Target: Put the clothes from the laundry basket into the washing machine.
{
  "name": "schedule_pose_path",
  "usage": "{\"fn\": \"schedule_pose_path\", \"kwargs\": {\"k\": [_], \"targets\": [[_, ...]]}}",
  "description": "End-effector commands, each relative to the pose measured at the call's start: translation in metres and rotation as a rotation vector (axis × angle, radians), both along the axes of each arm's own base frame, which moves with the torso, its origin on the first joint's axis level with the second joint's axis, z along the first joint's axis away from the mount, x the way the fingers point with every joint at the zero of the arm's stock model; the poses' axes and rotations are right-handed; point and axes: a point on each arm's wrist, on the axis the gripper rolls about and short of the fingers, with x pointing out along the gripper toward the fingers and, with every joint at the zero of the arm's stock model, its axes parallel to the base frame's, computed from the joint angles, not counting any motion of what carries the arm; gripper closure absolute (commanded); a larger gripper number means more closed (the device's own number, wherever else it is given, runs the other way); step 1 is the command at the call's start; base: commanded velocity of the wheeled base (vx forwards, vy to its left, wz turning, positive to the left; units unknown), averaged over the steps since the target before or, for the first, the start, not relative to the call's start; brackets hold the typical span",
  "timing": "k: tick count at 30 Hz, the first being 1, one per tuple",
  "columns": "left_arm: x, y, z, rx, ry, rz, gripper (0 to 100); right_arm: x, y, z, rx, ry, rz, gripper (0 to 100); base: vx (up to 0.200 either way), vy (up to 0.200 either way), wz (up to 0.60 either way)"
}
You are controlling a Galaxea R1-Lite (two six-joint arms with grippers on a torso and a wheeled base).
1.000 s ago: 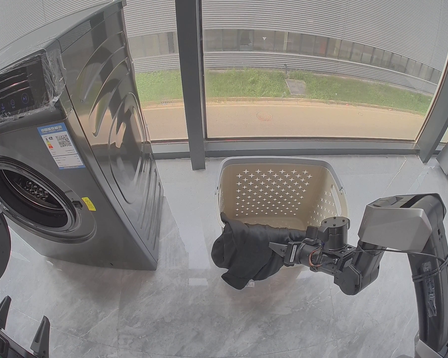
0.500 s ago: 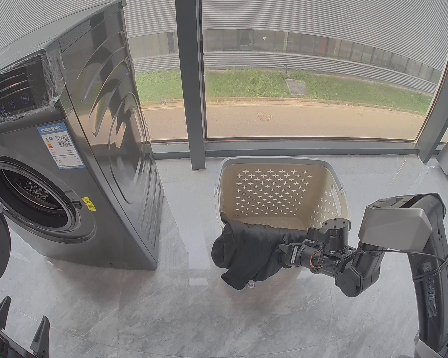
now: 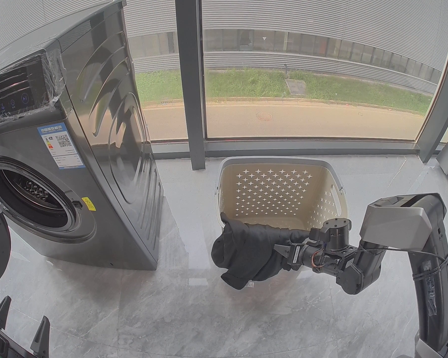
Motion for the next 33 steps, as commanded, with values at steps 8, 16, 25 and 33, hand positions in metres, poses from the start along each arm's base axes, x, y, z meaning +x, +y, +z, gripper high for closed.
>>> {"fn": "schedule_pose_path", "kwargs": {"k": [8,16,25,33], "targets": [[0.0,0.0,-0.005,0.0,0.003,0.0,0,0.016,0.003,0.001,0.012,-0.027,-0.008,0,0.0,0.0,0.0],[0.0,0.0,-0.005,-0.003,0.003,0.0,0,0.018,0.006,-0.001,0.013,-0.033,-0.004,100,0.0,0.0,0.0],[0.0,0.0,-0.005,-0.006,0.003,0.0,0,0.007,0.005,0.006,0.023,-0.043,0.003,100,0.0,0.0,0.0],[0.0,0.0,-0.005,-0.009,0.003,0.0,0,-0.025,-0.007,0.051,0.058,-0.158,0.004,100,0.0,0.0,0.0]]}}
